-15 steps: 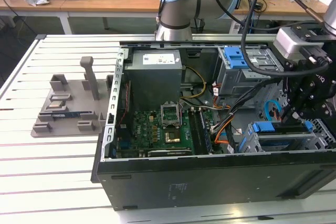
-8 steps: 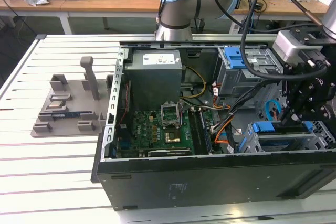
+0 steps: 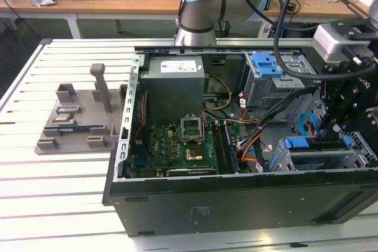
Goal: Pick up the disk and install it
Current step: 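Insert the second disk wire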
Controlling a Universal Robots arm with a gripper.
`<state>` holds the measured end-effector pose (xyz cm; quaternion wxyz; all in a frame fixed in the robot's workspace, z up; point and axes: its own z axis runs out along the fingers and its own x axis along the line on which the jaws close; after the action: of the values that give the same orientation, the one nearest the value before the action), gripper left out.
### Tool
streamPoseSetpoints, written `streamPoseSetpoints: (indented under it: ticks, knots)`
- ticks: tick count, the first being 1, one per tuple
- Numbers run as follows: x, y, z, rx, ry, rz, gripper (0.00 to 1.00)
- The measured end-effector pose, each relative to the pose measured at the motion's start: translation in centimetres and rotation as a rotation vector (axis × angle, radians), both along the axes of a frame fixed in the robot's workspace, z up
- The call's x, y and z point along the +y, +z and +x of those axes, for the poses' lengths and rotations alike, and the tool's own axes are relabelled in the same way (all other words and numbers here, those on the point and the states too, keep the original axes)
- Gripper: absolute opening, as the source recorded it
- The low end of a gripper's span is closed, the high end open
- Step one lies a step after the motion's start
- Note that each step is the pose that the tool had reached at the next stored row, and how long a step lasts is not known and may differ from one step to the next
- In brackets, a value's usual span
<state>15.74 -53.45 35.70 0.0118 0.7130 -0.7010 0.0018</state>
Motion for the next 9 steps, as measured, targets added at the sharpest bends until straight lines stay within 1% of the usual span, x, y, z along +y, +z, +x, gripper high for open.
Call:
streamPoseSetpoints:
  ticks: [2, 4, 5, 7, 9]
  knots:
    - [0.0, 0.64, 0.0, 0.0, 0.0, -0.0001, 0.24]
    - [0.0, 1.0, 0.0, 0.0, 0.0, -0.0001, 0.24]
    - [0.0, 1.83, 0.0, 0.0, 0.0, -0.0001, 0.24]
    - [0.0, 2.62, 0.0, 0.0, 0.0, -0.0001, 0.24]
    - [0.0, 3.25, 0.0, 0.0, 0.0, 0.0, 0.24]
